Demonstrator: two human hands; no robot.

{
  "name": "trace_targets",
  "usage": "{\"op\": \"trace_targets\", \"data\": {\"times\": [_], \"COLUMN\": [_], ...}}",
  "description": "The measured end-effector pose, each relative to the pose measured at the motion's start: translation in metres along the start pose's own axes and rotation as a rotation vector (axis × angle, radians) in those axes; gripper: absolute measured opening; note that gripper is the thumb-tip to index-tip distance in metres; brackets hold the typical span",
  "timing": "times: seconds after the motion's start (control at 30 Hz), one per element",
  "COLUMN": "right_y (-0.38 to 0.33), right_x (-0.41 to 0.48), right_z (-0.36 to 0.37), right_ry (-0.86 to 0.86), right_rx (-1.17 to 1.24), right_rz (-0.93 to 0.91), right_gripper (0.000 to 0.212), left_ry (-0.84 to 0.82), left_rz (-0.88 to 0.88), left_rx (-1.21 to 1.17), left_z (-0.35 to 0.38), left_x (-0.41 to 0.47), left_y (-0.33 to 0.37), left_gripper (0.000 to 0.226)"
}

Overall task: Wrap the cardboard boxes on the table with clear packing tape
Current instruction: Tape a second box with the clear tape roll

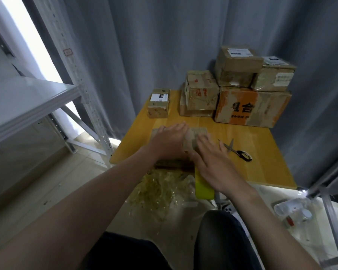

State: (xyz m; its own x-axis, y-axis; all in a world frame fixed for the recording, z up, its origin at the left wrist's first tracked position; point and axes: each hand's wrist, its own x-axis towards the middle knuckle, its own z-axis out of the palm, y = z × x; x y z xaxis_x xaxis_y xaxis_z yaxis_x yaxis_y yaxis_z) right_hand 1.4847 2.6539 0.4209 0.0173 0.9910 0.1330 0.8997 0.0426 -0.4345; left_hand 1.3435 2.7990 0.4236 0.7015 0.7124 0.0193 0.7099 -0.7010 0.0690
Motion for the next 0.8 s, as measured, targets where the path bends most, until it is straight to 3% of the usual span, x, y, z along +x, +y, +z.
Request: {"op": "trace_targets", "data": {"times": [0.07, 0.13, 0.2, 0.37, 0.63, 0.8], "right_y": [-0.004, -0.004, -0.001, 0.009, 0.010, 0.009], "right_x": [0.017, 0.035, 0.053, 0.093, 0.088, 0.038], "right_z": [-0.001, 0.000, 0.001, 0.002, -0.001, 0.001], "right_ry": [-0.196, -0.238, -0.230, -0.204, -0.225, -0.178], "right_rx": [-0.167, -0.224, -0.211, -0.146, -0.086, -0.004], "right_rz": [0.017, 0.046, 0.080, 0.134, 0.125, 0.063], "right_gripper": [0.081, 0.078, 0.078, 0.077, 0.078, 0.076], "left_ry": [0.022, 0.091, 0.134, 0.054, 0.040, 0.027], "left_rz": [0.030, 0.052, 0.059, 0.044, 0.022, 0.049], "left_rx": [0.024, 0.024, 0.019, 0.109, 0.040, 0.061], "left_z": [0.004, 0.011, 0.014, 0.015, 0.009, 0.003], "left_x": [0.001, 0.001, 0.001, -0.001, -0.001, 0.003], "left_y": [-0.004, -0.008, -0.008, -0.003, -0.002, -0.005], "left_gripper": [0.097, 0.093, 0.094, 0.120, 0.116, 0.095]}}
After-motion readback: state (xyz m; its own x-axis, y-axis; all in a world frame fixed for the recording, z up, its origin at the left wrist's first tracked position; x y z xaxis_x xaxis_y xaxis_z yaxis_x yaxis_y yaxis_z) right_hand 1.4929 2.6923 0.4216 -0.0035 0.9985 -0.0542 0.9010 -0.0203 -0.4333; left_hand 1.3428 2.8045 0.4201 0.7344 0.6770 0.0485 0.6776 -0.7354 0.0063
